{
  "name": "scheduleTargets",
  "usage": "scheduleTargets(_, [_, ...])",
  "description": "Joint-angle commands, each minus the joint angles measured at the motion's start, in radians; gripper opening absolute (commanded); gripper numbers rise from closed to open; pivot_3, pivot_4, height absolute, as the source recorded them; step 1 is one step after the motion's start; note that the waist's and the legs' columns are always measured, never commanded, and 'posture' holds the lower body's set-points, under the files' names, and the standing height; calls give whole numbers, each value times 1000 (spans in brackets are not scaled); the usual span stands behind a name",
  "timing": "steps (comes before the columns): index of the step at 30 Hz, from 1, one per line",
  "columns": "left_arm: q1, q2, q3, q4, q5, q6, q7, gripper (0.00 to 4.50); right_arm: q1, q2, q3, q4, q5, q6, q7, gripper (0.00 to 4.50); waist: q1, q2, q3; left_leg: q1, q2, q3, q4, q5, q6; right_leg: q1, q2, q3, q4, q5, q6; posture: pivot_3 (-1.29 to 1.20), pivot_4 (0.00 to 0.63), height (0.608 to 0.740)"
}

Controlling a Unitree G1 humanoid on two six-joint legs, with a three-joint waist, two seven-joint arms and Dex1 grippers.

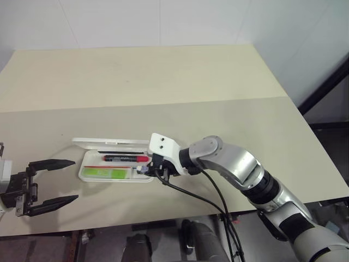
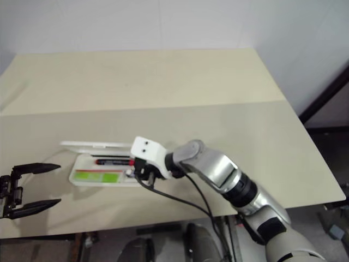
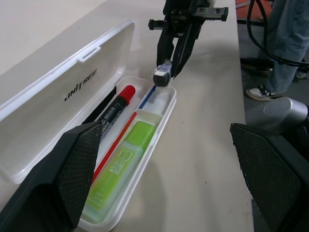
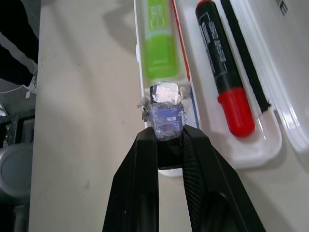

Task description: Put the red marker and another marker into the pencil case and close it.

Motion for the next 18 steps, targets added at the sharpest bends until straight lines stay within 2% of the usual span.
scheduleTargets(1, [15, -5, 41, -45, -28, 3, -25, 4500, -21, 22, 2, -3, -19, -17, -11, 349, -1, 0, 0, 0, 0, 0, 0, 0, 0, 0, 0, 0, 0, 0, 0, 0, 150, 740])
scheduleTargets(12, [8, -11, 49, -65, -30, 11, -6, 4500, -40, 106, 20, 53, -38, -22, -12, 349, -3, 0, 0, 0, 0, 0, 0, 0, 0, 0, 0, 0, 1, 0, 0, 0, 150, 740])
scheduleTargets(18, [-2, -12, 46, -64, -28, 12, -1, 4500, -46, 131, 23, 76, -48, -32, -11, 2450, -3, 0, 0, 0, 1, 0, 0, 0, -1, 0, 1, 0, 1, 0, 0, 0, 150, 740])
